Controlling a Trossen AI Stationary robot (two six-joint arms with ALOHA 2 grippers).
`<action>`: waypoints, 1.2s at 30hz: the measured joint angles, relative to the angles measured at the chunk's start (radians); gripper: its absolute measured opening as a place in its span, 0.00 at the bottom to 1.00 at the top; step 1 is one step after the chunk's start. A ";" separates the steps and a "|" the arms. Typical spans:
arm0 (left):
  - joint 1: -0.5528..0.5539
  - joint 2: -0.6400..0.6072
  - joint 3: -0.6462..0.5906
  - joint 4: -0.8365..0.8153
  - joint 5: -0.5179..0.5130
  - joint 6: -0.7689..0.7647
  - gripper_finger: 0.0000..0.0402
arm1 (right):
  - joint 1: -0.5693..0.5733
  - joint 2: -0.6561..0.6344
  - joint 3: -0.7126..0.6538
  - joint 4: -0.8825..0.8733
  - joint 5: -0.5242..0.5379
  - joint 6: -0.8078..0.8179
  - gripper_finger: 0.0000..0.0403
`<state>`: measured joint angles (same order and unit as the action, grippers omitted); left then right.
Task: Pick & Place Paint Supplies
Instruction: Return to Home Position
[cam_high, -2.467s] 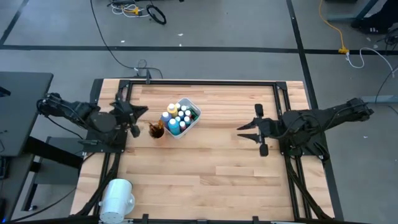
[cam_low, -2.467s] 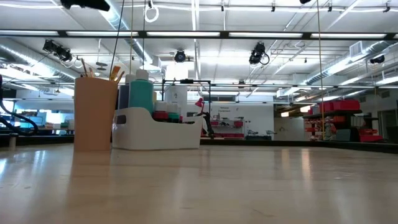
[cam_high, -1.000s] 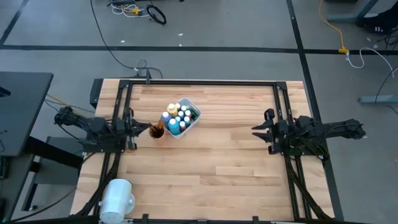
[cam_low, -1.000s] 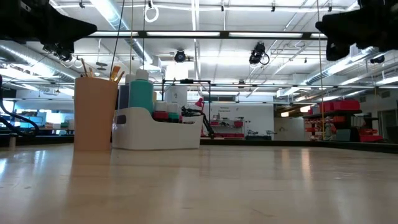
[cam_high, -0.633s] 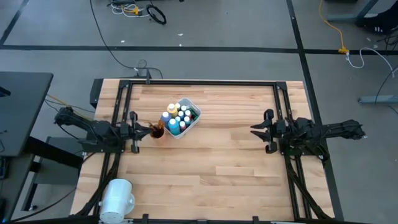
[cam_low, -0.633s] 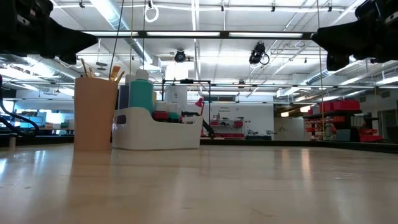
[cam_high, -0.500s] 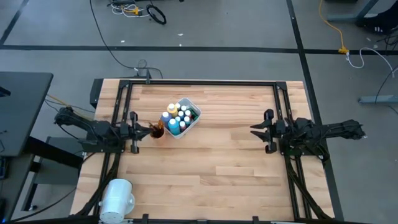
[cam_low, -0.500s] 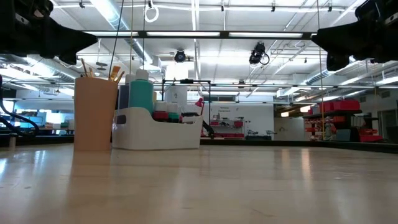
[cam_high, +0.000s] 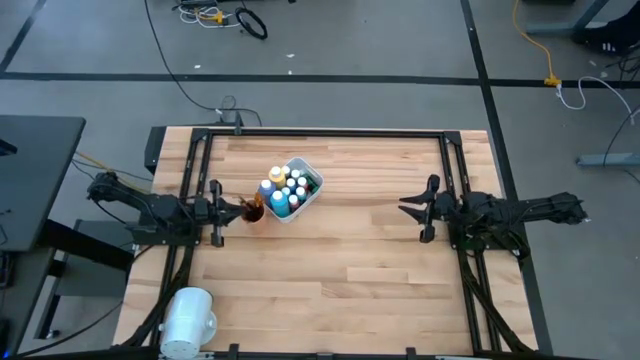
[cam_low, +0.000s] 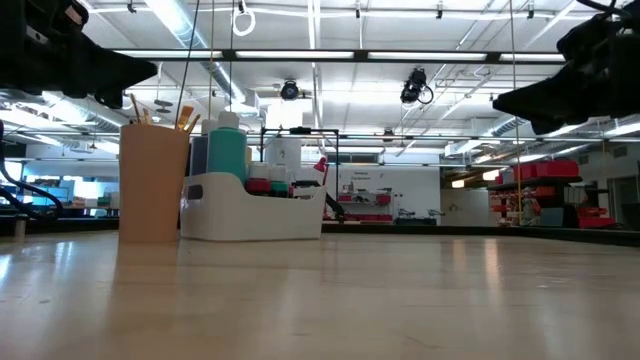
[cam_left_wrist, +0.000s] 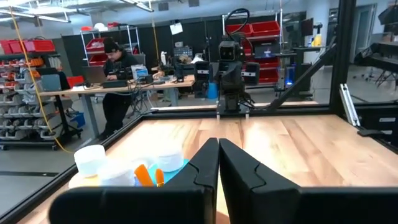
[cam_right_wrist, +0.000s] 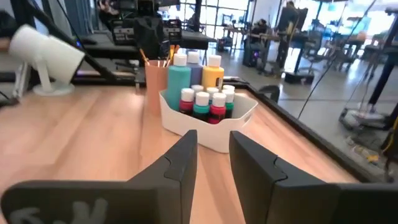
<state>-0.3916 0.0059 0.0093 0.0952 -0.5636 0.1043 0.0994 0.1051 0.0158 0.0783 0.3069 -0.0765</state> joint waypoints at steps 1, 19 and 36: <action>0.000 0.000 0.000 0.000 0.003 -0.002 0.06 | 0.000 0.000 0.000 0.000 0.000 -0.019 0.24; 0.001 0.000 -0.001 -0.008 0.113 0.191 0.05 | 0.000 0.000 0.000 0.001 -0.004 -0.044 0.24; 0.001 0.000 -0.001 -0.006 0.067 0.094 0.10 | 0.000 0.000 0.000 0.002 -0.005 -0.045 0.24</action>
<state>-0.3908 0.0063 0.0086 0.0895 -0.4965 0.1981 0.0994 0.1051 0.0158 0.0807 0.3023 -0.1211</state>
